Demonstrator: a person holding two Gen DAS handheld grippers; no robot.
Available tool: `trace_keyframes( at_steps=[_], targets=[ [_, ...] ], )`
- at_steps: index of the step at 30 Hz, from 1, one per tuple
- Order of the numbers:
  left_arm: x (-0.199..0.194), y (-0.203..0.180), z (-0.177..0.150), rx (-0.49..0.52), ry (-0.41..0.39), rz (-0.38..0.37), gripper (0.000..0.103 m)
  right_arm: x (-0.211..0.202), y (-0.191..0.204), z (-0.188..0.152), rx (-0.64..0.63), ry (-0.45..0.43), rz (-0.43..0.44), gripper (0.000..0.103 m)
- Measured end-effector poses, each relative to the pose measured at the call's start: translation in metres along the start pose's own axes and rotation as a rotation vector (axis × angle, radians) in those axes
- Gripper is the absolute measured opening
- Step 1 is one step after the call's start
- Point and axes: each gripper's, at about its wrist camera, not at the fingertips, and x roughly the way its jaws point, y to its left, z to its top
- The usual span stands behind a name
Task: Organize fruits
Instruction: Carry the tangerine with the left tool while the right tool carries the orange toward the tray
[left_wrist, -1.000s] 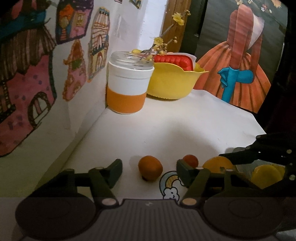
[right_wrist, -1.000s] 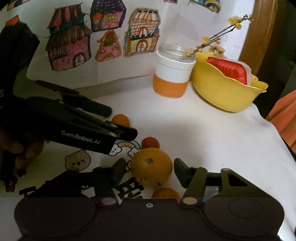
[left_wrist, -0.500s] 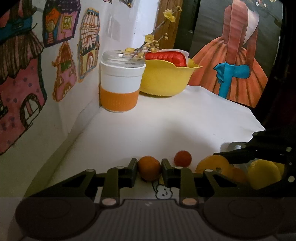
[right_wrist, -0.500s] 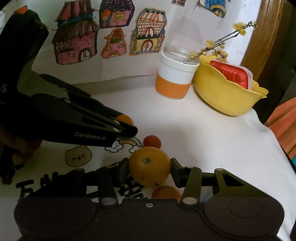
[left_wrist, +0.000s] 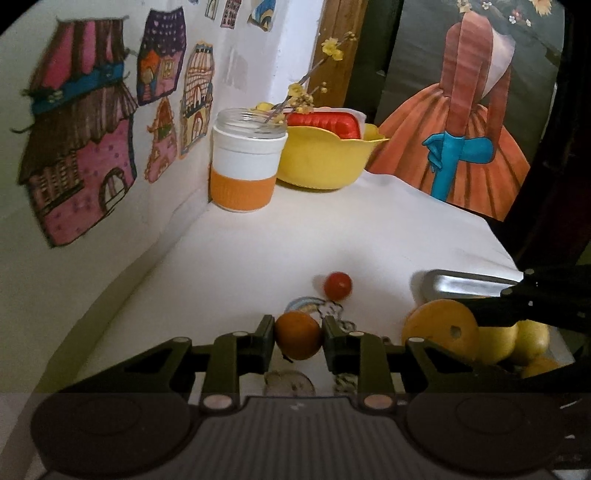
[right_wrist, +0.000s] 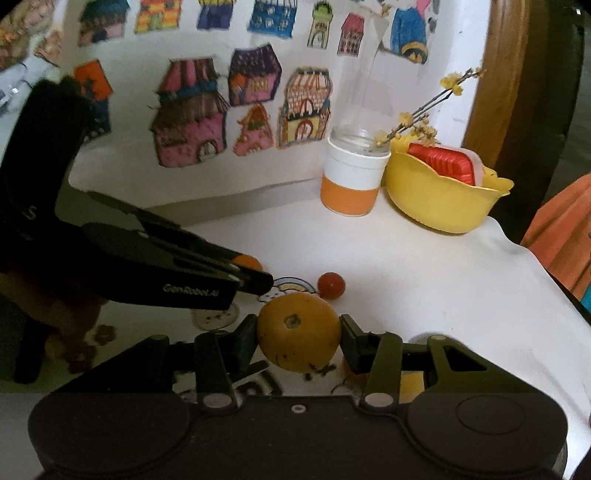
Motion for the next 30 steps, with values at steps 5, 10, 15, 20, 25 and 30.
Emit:
trace_keyframes(
  at_steps=[5, 10, 15, 20, 25, 30],
  targets=[
    [-0.026, -0.015, -0.01, 0.0, -0.007, -0.018, 0.03, -0.033, 0.013, -0.013, 0.022, -0.008, -0.007, 0.049],
    [-0.048, -0.033, -0.022, -0.006, -0.006, -0.042, 0.03, -0.065, 0.022, -0.029, 0.036, -0.022, -0.048, 0.049],
    [-0.06, -0.05, -0.033, -0.018, 0.006, -0.071, 0.03, -0.098, 0.028, -0.051, 0.06, -0.028, -0.101, 0.049],
    [-0.069, -0.073, -0.045, 0.013, 0.018, -0.092, 0.03, -0.125, 0.027, -0.074, 0.102, -0.025, -0.138, 0.049],
    [-0.073, -0.094, -0.057, 0.035, 0.033, -0.111, 0.03, -0.145, 0.023, -0.1, 0.149, -0.021, -0.173, 0.049],
    [-0.071, -0.11, -0.068, 0.043, 0.042, -0.127, 0.03, -0.157, 0.022, -0.123, 0.195, -0.009, -0.21, 0.049]
  ],
)
